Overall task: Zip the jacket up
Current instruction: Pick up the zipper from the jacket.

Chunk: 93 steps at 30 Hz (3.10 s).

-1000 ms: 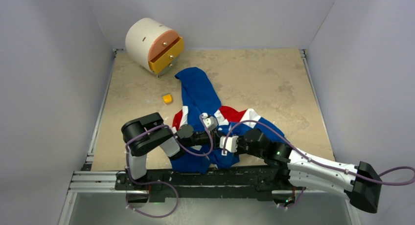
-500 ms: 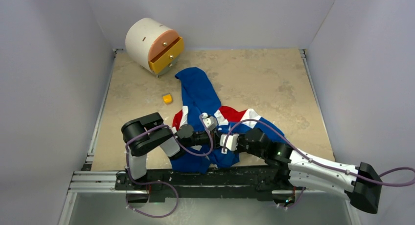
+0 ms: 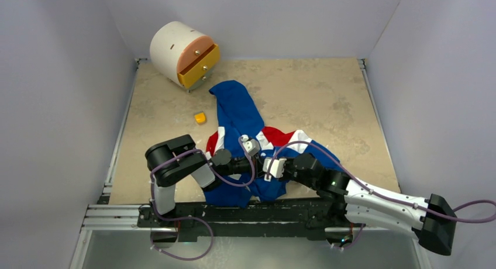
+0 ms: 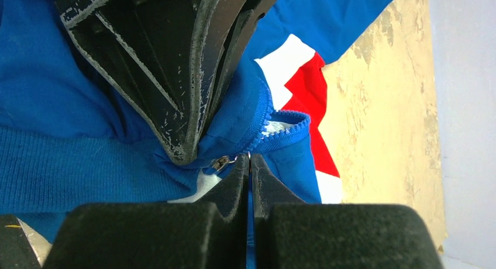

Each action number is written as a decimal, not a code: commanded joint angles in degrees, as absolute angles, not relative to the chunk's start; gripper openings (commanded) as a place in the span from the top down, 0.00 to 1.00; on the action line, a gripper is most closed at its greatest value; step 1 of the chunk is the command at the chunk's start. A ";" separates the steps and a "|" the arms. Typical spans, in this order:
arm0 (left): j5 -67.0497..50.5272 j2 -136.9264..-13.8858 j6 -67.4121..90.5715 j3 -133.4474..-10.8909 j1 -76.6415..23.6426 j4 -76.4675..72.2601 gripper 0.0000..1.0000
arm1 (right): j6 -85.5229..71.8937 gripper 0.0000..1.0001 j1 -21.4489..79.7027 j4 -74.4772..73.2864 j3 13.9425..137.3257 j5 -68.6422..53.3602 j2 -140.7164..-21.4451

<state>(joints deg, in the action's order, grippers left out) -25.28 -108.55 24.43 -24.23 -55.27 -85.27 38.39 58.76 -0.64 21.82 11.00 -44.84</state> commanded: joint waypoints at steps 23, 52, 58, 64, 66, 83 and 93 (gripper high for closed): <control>-28.17 -108.40 25.87 -26.56 -55.70 -79.05 1.00 | 50.94 1.00 56.35 18.98 23.99 16.15 -48.68; -33.64 -105.46 24.76 -28.39 -58.71 -66.25 1.00 | 54.66 1.00 53.36 39.46 25.78 26.38 -56.30; -34.08 -103.08 23.29 -28.26 -60.80 -60.48 1.00 | 54.54 1.00 52.58 39.46 26.67 27.13 -56.38; -32.96 -101.11 23.03 -27.08 -61.43 -58.74 1.00 | 51.44 1.00 52.57 34.12 27.05 25.57 -53.66; -31.90 -100.39 22.98 -26.80 -61.44 -58.54 1.00 | 49.85 1.00 52.59 31.31 27.25 24.83 -52.35; -13.85 -80.74 16.07 -28.25 -61.52 -44.56 0.78 | 36.13 1.00 52.57 1.67 28.56 11.74 -39.57; 1.33 -69.53 16.82 -28.13 -64.13 -34.64 0.26 | 33.42 1.00 52.62 1.63 28.21 10.46 -39.13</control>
<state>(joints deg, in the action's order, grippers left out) -9.41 -73.28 16.73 -26.89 -62.81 -39.59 35.90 52.49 1.98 27.64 11.90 -39.59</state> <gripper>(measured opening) 0.701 0.006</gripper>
